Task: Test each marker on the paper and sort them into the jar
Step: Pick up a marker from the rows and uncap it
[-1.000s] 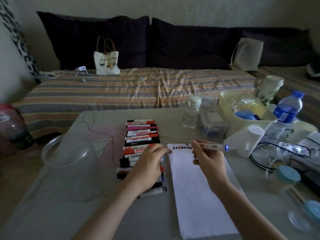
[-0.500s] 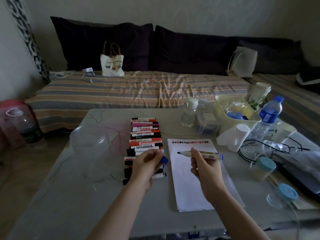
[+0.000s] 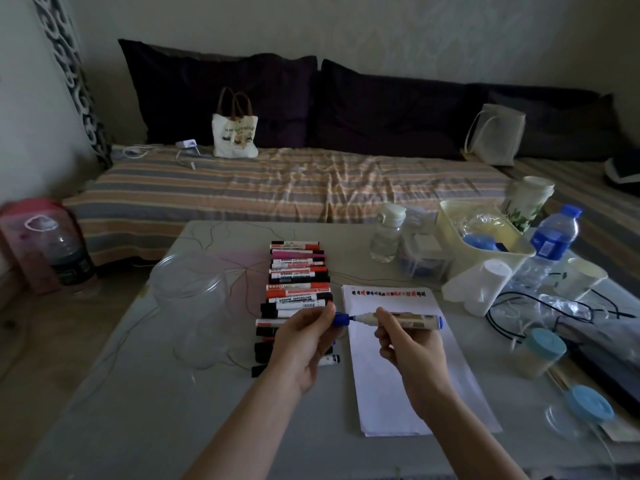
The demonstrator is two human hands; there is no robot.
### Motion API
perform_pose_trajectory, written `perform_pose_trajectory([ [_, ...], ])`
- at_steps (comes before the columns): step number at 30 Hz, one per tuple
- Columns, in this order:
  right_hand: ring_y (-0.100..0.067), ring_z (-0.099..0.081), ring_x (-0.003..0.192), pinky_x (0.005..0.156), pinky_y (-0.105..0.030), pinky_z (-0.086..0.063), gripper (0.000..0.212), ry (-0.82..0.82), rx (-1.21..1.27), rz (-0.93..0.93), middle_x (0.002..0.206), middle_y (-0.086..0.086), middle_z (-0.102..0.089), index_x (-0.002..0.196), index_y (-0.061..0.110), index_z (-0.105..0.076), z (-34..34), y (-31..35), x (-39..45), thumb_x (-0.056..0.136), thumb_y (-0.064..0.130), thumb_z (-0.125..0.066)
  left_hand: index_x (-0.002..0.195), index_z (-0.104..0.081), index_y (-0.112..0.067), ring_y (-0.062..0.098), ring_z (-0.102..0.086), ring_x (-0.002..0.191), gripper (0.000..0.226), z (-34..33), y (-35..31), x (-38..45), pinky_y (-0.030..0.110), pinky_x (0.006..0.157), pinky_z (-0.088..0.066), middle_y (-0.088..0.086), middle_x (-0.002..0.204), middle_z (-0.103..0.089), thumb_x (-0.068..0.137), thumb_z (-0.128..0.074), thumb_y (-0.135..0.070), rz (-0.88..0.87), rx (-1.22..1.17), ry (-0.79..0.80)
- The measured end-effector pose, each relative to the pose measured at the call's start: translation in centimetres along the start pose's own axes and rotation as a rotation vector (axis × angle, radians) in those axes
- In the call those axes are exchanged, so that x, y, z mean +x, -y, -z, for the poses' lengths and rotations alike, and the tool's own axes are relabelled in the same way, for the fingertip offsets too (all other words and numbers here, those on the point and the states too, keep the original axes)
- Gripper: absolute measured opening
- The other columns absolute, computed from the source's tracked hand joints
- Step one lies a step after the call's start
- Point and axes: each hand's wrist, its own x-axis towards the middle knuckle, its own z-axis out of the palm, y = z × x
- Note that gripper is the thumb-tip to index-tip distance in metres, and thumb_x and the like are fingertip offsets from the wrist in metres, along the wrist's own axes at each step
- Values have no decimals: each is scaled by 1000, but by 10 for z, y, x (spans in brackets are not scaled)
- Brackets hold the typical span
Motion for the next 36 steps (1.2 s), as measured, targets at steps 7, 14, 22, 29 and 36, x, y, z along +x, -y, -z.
perform_pose_trajectory([
  [7,-18,-58,65,64,-32,-50,18,0,14,2,71,-11,-69,79,10,-75,5,3,0,85,26,-72,98,-68,-2,24,-73,86,23,-8,4,3,28,70,-56,16,93,-75,78,-75,-12,-27,12,-18],
  [14,-17,-65,68,70,-28,-57,26,46,30,-28,75,-10,-73,90,6,-73,7,2,0,78,29,-75,95,-70,-4,22,-73,86,20,-21,13,0,31,79,-59,11,90,-76,77,-77,-8,-63,71,-16],
  [22,-13,-55,62,65,-25,-51,41,131,182,-169,67,-6,-61,99,-7,-63,13,0,8,79,27,-70,87,-71,-3,18,-74,78,15,-29,20,-2,16,62,-54,11,87,-75,75,-79,-6,-175,117,-51],
  [29,-17,-62,72,72,-31,-53,38,107,159,-217,82,-6,-69,97,11,-75,38,10,23,80,43,-69,87,-69,-3,19,-73,80,11,-25,5,14,22,69,-57,5,82,-75,78,-76,-2,-398,265,16],
  [36,-3,-61,71,63,-13,-48,11,323,-1046,426,79,18,-66,97,38,-69,41,24,57,87,36,-68,82,-66,-12,26,-73,78,12,1,7,36,43,80,-59,6,84,-74,78,-77,-9,-508,520,16],
])
